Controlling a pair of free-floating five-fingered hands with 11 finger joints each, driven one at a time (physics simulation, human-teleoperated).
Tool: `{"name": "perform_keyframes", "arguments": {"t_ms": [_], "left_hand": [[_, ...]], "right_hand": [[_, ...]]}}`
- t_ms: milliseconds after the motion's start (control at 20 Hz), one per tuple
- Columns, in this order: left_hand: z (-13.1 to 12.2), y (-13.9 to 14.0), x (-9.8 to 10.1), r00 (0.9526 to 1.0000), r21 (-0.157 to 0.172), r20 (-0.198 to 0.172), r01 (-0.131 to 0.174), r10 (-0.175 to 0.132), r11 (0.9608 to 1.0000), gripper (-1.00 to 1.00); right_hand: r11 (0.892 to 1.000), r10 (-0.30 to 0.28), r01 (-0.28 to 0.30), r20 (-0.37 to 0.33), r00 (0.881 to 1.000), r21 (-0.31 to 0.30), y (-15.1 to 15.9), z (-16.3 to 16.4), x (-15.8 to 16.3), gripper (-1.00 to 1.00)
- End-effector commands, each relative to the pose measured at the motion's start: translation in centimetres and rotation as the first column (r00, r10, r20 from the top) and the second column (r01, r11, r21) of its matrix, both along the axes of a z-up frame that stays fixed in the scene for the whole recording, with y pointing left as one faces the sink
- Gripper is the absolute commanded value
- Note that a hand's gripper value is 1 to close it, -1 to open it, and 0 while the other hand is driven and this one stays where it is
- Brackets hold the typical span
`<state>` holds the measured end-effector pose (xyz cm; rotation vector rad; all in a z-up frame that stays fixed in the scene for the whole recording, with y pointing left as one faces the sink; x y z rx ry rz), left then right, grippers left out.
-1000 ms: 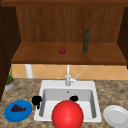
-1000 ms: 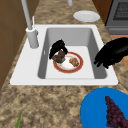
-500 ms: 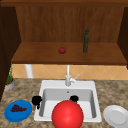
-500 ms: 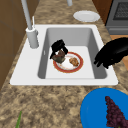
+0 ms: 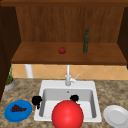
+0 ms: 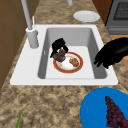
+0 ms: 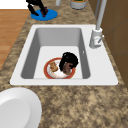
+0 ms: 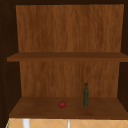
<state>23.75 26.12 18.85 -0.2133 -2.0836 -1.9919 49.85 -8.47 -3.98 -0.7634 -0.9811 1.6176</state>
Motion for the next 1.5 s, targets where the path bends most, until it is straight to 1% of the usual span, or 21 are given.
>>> {"name": "perform_keyframes", "arguments": {"t_ms": [0,100,150,250,350,700,850,950,1150,1300,1450], "left_hand": [[0.0,0.0,0.0,1.0,0.0,0.0,0.0,0.0,1.0,0.0],[0.0,0.0,0.0,1.0,0.0,0.0,0.0,0.0,1.0,0.0],[0.0,0.0,0.0,1.0,0.0,0.0,0.0,0.0,1.0,0.0],[0.0,0.0,0.0,1.0,0.0,0.0,0.0,0.0,1.0,0.0],[0.0,0.0,0.0,1.0,0.0,0.0,0.0,0.0,1.0,0.0],[0.0,0.0,0.0,1.0,0.0,0.0,0.0,0.0,1.0,0.0],[0.0,0.0,0.0,1.0,0.0,0.0,0.0,0.0,1.0,0.0],[0.0,0.0,0.0,1.0,0.0,0.0,0.0,0.0,1.0,0.0],[0.0,0.0,0.0,1.0,0.0,0.0,0.0,0.0,1.0,0.0],[0.0,0.0,0.0,1.0,0.0,0.0,0.0,0.0,1.0,0.0],[0.0,0.0,0.0,1.0,0.0,0.0,0.0,0.0,1.0,0.0]], "right_hand": [[1.0,0.0,0.0,0.0,1.0,0.0,-1.0,1.2,0.4,1.0],[1.0,0.023,-0.023,-0.001,1.0,0.004,-1.7,2.5,0.2,1.0],[1.0,0.023,-0.023,-0.001,1.0,0.005,-2.0,3.4,0.2,1.0],[1.0,0.011,-0.011,-0.004,1.0,0.007,-2.5,5.1,0.1,1.0],[1.0,0.001,-0.001,-0.021,1.0,0.005,-2.9,6.3,-0.1,1.0],[1.0,-0.001,0.0,-0.061,0.998,-0.008,-3.8,10.7,-0.6,1.0],[1.0,0.002,-0.003,-0.061,0.998,-0.011,-4.2,12.2,-2.0,1.0],[1.0,0.015,-0.017,-0.065,0.998,-0.026,-4.1,13.0,-2.8,1.0],[1.0,-0.003,0.001,-0.071,0.997,-0.021,-4.8,14.7,-4.7,1.0],[1.0,-0.004,0.003,-0.069,0.998,-0.018,-5.5,16.5,-5.9,1.0],[1.0,-0.007,0.006,-0.087,0.996,-0.016,-6.3,18.0,-7.0,1.0]]}}
